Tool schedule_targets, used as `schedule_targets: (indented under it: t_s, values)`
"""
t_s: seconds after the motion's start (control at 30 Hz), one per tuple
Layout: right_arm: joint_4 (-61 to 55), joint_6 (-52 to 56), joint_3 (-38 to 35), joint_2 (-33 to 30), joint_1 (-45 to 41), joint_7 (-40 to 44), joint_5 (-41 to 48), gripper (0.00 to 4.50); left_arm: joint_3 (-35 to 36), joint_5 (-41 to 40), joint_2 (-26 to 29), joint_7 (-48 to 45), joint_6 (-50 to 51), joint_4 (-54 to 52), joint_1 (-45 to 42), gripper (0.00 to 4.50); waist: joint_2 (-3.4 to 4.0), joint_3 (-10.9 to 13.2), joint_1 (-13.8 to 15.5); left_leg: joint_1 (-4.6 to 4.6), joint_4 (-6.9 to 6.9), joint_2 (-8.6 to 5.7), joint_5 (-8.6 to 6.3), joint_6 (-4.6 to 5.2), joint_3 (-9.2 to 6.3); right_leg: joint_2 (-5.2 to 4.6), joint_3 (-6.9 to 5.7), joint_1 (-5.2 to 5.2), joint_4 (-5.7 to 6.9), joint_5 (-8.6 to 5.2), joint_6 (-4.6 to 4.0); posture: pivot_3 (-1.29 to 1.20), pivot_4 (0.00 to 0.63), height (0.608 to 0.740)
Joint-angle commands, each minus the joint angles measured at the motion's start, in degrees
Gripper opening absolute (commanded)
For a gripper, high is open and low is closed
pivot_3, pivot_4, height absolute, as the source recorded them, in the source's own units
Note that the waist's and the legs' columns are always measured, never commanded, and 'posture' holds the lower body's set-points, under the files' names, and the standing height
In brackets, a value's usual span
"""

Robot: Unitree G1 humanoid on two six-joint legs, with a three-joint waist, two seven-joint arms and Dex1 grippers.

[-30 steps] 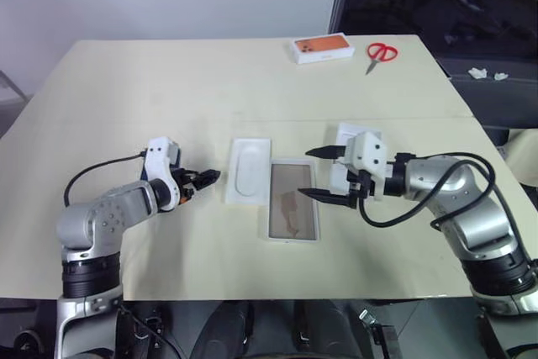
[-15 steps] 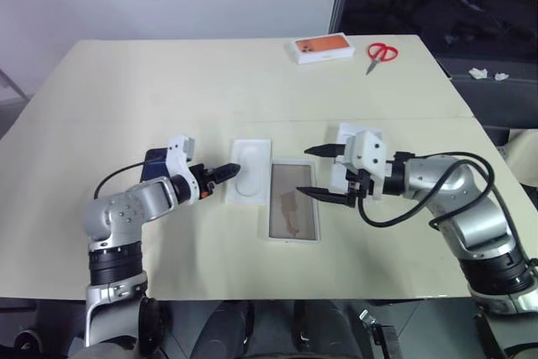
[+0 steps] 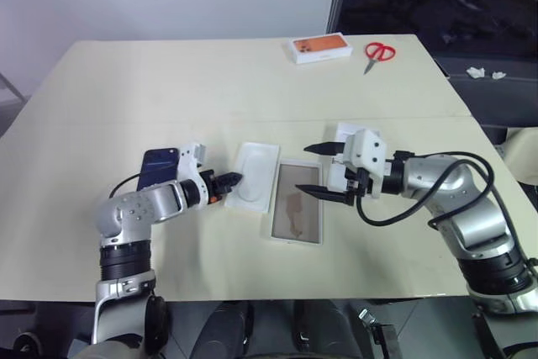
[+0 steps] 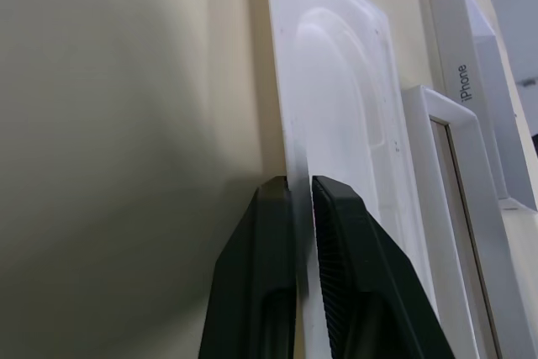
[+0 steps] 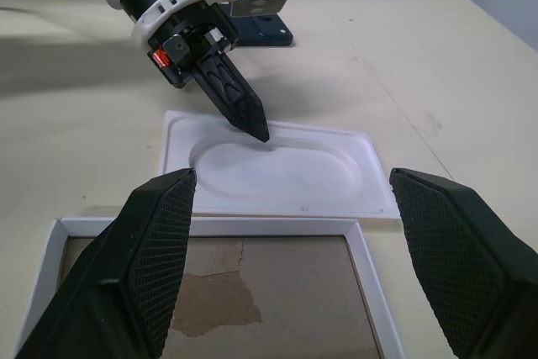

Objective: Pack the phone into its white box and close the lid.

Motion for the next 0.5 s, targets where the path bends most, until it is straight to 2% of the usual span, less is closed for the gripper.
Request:
schedule_targets:
  t_s: [0.03,0.07,0.5]
  values:
    - [-2.1,-0.5,-1.2,0.2,-0.9,-0.2,0.7,3.88,0.9,-0.7,0.6,0.0,0.7,-0.4,0.9,0.44,0.00,0.0,0.0,0.00,0.00,0.00,0.00,0.00,0.00,0.00,0.00,0.00,0.00,0.00,0.00,0.00,0.150,0.740]
    - [-2.0,-0.6,-1.2,0.2,-1.0,-0.2,0.6,3.88,1.1,-0.8,0.4,0.2,0.7,-0.4,0.9,0.21,0.00,0.0,0.0,0.00,0.00,0.00,0.00,0.00,0.00,0.00,0.00,0.00,0.00,0.00,0.00,0.00,0.150,0.740]
    - [-2.3,-0.5,-1.1,0.1,-1.0,-0.3,0.7,3.88,5.0,-3.6,0.0,1.6,2.0,-0.3,2.2,0.21,0.00,0.0,-0.1,0.01,-0.01,0.02,0.00,0.00,0.00,0.01,0.00,0.00,0.00,0.00,0.00,0.00,0.150,0.740]
